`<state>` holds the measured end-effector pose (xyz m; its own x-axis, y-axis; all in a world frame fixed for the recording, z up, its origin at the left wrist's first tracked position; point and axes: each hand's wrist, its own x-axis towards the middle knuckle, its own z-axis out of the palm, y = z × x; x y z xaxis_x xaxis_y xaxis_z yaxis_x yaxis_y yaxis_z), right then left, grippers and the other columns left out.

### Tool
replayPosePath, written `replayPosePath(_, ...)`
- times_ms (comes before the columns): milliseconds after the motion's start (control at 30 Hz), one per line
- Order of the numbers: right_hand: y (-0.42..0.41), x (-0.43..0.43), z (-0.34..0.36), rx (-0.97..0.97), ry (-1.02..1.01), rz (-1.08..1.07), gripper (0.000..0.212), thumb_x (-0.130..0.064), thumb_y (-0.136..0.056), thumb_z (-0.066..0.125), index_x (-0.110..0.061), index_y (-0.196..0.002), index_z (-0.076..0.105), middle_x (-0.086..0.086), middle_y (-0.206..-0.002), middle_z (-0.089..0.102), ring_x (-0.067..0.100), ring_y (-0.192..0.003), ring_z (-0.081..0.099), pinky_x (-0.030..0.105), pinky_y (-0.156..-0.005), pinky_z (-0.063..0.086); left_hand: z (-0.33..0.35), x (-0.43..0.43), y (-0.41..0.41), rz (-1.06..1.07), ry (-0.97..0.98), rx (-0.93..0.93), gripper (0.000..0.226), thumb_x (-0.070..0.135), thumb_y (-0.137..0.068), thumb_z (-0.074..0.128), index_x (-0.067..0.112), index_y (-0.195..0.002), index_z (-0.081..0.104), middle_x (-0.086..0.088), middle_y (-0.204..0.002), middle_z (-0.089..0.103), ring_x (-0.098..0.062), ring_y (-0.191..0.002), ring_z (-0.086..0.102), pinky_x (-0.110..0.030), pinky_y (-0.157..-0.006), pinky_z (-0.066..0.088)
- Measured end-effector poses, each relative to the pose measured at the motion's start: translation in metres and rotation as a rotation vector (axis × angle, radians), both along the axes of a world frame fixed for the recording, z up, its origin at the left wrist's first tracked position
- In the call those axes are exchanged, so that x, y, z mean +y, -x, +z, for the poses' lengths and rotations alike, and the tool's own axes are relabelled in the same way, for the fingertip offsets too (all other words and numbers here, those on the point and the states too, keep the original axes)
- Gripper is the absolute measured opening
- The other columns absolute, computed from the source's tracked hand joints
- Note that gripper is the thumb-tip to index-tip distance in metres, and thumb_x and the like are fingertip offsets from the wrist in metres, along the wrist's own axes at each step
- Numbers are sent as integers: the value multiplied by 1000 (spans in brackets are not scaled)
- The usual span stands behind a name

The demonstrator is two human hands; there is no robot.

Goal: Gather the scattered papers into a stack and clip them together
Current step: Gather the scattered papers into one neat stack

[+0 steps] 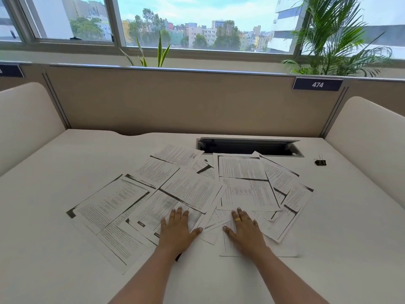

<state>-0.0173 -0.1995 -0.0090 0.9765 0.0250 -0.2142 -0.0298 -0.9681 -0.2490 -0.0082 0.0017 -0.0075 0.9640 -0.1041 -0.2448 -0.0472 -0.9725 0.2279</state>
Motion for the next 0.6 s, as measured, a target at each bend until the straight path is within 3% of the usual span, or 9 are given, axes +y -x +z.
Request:
replayPosePath(67, -1, -2, -1, 23, 1, 11, 82, -67, -85, 20, -17, -148, 7, 2, -158, 0, 17, -145, 1, 40, -116, 5, 2, -5, -1, 18, 0, 21, 89, 70, -83, 30, 16, -149, 6, -7, -158, -1, -25, -146, -3, -50, -116, 3)
replayPosePath(200, -3, -5, 2, 34, 25, 41, 70, -53, -94, 28, -16, -148, 6, 3, -158, -1, 18, -145, 2, 40, -117, 6, 5, -9, -2, 28, -12, 73, 101, 73, -77, 42, 14, -149, 4, -9, -158, -4, -27, -146, -5, -54, -114, 4)
replayPosePath(433, -6, -5, 4, 33, 101, 90, 79, -63, -87, 15, -13, -148, 6, 8, -158, 2, 22, -145, 6, 35, -116, 8, 10, -16, -1, 44, -48, 84, 84, 55, -86, 41, 12, -148, 4, -11, -158, -4, -29, -145, -4, -56, -114, 8)
replayPosePath(500, -7, -6, 2, 13, 108, 100, 76, -60, -90, 18, -12, -148, 7, 10, -158, 4, 23, -145, 8, 35, -116, 9, 13, -19, -2, 36, -69, 105, 85, 54, -86, 43, 10, -148, 5, -13, -157, -4, -31, -145, -3, -58, -112, 10)
replayPosePath(533, -7, -6, 2, 6, 116, 102, 81, -65, -88, 13, -12, -148, 7, 10, -157, 5, 23, -145, 9, 35, -116, 10, 15, -20, -3, 32, -78, 113, 86, 53, -85, 44, 9, -148, 5, -14, -157, -4, -31, -145, -3, -59, -112, 11)
replayPosePath(600, -7, -6, 0, -11, 109, 106, 120, -82, -56, -23, -12, -148, 8, 10, -157, 6, 23, -144, 10, 35, -116, 12, 16, -23, -4, 31, -89, 123, 86, 51, -84, 46, 8, -147, 7, -15, -157, -3, -33, -145, -2, -60, -110, 14)
